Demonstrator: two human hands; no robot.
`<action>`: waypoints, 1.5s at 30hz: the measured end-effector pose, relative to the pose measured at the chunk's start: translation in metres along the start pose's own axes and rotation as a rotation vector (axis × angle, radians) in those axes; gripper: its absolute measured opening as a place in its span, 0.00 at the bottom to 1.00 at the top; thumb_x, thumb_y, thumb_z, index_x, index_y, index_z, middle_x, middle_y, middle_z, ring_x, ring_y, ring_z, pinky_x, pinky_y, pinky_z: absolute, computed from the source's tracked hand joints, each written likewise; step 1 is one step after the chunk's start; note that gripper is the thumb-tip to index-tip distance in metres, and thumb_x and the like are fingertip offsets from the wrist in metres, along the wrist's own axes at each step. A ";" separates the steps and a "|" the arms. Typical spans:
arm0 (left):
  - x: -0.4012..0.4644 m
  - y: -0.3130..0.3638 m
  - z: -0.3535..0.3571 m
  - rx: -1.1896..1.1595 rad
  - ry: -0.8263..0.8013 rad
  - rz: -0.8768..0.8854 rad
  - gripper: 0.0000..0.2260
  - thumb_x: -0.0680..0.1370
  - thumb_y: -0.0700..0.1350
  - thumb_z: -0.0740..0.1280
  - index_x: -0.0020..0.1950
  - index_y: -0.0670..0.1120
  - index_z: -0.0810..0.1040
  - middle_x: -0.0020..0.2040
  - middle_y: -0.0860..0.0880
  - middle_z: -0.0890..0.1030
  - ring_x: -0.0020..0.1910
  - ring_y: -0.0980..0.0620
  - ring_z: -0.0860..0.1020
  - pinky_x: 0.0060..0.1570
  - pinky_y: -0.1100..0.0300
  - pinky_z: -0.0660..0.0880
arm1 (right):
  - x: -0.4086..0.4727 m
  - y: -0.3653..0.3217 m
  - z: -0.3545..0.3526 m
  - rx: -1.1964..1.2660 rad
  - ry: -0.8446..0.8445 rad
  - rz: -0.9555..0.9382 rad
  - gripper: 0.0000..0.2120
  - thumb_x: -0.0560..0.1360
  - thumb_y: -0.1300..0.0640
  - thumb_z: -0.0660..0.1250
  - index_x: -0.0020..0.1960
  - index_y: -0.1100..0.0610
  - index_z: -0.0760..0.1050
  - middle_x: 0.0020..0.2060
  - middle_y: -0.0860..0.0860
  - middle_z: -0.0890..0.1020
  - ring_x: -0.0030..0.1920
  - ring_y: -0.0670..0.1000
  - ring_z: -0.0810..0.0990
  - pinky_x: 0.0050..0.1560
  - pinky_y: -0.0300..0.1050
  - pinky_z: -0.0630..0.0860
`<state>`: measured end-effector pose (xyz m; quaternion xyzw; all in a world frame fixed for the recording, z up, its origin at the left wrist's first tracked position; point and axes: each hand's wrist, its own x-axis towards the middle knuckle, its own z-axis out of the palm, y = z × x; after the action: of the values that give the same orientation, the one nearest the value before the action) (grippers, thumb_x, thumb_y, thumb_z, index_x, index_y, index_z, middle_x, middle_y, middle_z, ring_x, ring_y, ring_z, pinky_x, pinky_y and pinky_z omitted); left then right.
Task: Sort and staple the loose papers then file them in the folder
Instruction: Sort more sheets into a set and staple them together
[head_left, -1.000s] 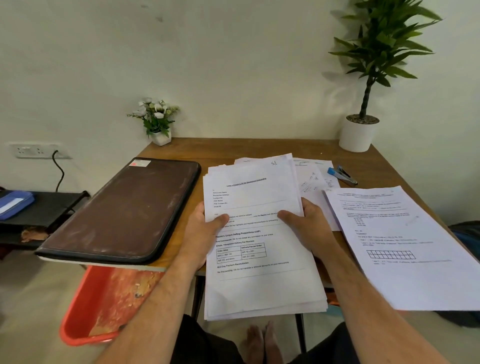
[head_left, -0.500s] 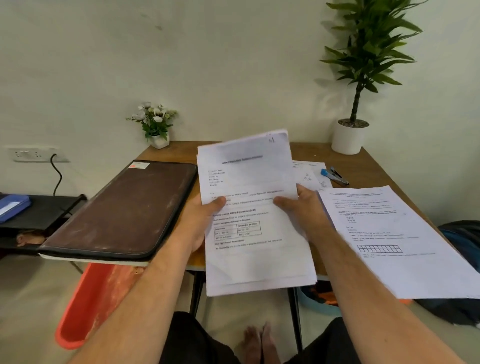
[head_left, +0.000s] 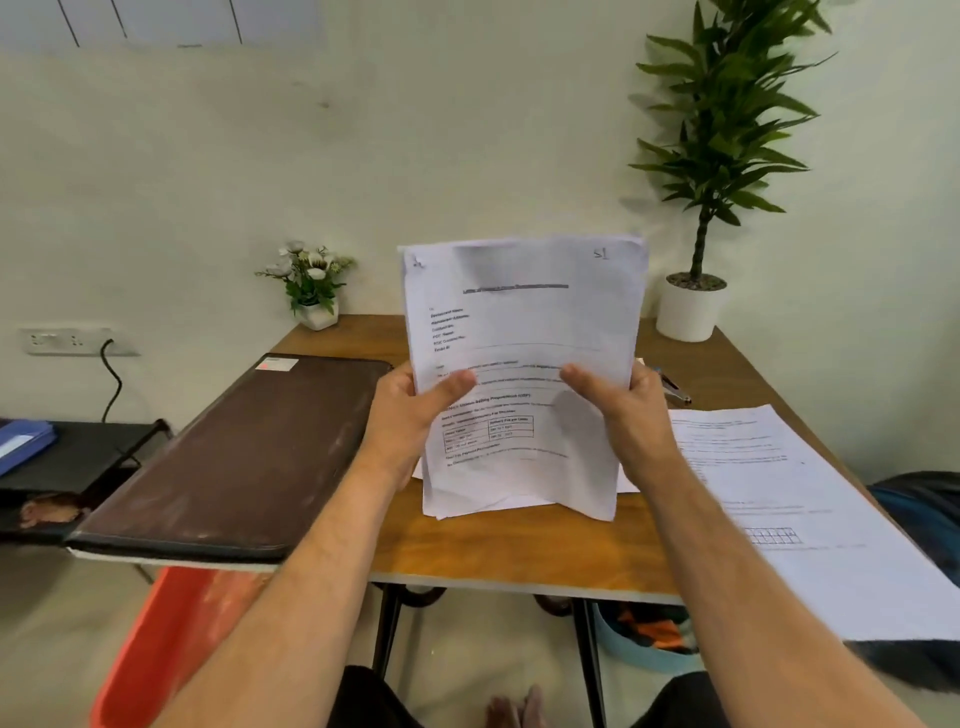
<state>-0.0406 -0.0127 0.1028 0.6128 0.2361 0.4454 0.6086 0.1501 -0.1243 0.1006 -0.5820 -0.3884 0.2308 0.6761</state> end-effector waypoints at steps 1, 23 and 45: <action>0.000 -0.002 0.001 -0.001 0.010 -0.001 0.14 0.74 0.46 0.73 0.58 0.44 0.83 0.54 0.45 0.87 0.53 0.45 0.86 0.52 0.49 0.82 | 0.000 0.001 -0.001 -0.003 0.017 0.006 0.15 0.72 0.52 0.77 0.56 0.54 0.81 0.47 0.49 0.87 0.47 0.51 0.86 0.52 0.57 0.83; 0.028 0.081 0.009 -0.001 0.095 0.265 0.13 0.76 0.54 0.72 0.48 0.45 0.84 0.47 0.45 0.86 0.46 0.46 0.84 0.50 0.47 0.83 | 0.015 -0.075 0.002 0.078 0.113 -0.343 0.03 0.75 0.54 0.74 0.49 0.50 0.82 0.41 0.43 0.85 0.42 0.44 0.84 0.40 0.38 0.80; 0.026 0.063 0.009 -0.001 0.053 0.287 0.08 0.84 0.42 0.64 0.61 0.48 0.81 0.48 0.49 0.87 0.49 0.49 0.85 0.48 0.51 0.82 | 0.006 -0.079 0.005 0.011 0.091 -0.227 0.04 0.74 0.53 0.76 0.47 0.52 0.84 0.42 0.49 0.87 0.43 0.51 0.87 0.46 0.51 0.84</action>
<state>-0.0362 -0.0047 0.1710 0.6278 0.1618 0.5438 0.5328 0.1381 -0.1339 0.1789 -0.5405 -0.4194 0.1285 0.7180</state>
